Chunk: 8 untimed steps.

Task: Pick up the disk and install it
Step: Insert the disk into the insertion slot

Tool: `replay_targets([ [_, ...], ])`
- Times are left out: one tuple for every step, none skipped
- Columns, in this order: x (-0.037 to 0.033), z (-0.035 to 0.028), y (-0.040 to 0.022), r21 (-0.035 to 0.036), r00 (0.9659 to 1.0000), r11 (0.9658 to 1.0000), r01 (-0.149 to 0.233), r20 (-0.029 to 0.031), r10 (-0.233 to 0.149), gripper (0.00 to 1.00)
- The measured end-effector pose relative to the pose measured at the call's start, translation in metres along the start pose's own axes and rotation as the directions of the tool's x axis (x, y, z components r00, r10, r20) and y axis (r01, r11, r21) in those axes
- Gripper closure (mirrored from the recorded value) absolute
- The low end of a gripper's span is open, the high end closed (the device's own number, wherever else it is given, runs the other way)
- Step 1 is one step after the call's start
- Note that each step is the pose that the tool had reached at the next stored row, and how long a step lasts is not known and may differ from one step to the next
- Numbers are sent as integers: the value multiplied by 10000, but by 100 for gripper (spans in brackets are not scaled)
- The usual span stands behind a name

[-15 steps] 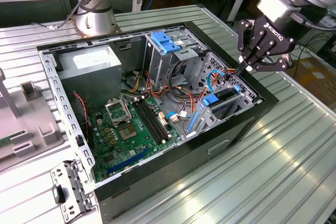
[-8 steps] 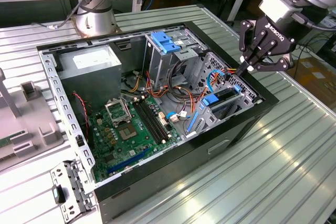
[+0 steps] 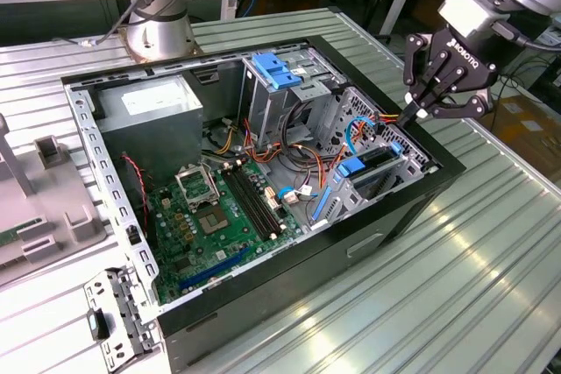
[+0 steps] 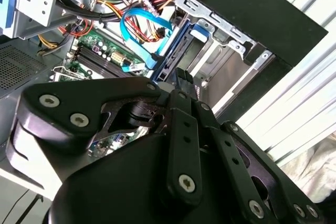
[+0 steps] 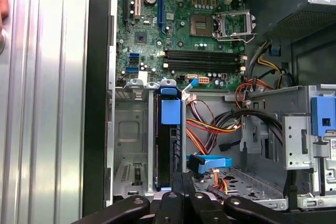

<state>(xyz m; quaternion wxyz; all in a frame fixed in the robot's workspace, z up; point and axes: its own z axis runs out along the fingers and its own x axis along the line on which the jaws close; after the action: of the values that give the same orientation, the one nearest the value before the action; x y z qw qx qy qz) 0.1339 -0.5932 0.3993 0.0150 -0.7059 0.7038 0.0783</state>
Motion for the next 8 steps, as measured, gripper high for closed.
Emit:
replay_targets([
  [0, 1, -6, -2, 10000, 10000, 0, 2, 0, 89],
  [0, 0, -12, -4, 10000, 10000, 0, 1, 0, 89],
  [0, -1, -17, -5, 10000, 10000, -1, 0, 1, 89],
  [0, -1, -25, -7, 10000, 10000, -1, 1, 1, 89],
  [0, -1, -32, -9, 10000, 10000, -1, 1, 1, 89],
  [0, -1, -40, -11, 10000, 10000, -2, 1, 2, 89],
  [1, -2, -50, -16, 10000, 10000, -3, 1, 3, 89],
  [1, -1, -60, -20, 10000, 10000, -3, 2, 3, 89],
])
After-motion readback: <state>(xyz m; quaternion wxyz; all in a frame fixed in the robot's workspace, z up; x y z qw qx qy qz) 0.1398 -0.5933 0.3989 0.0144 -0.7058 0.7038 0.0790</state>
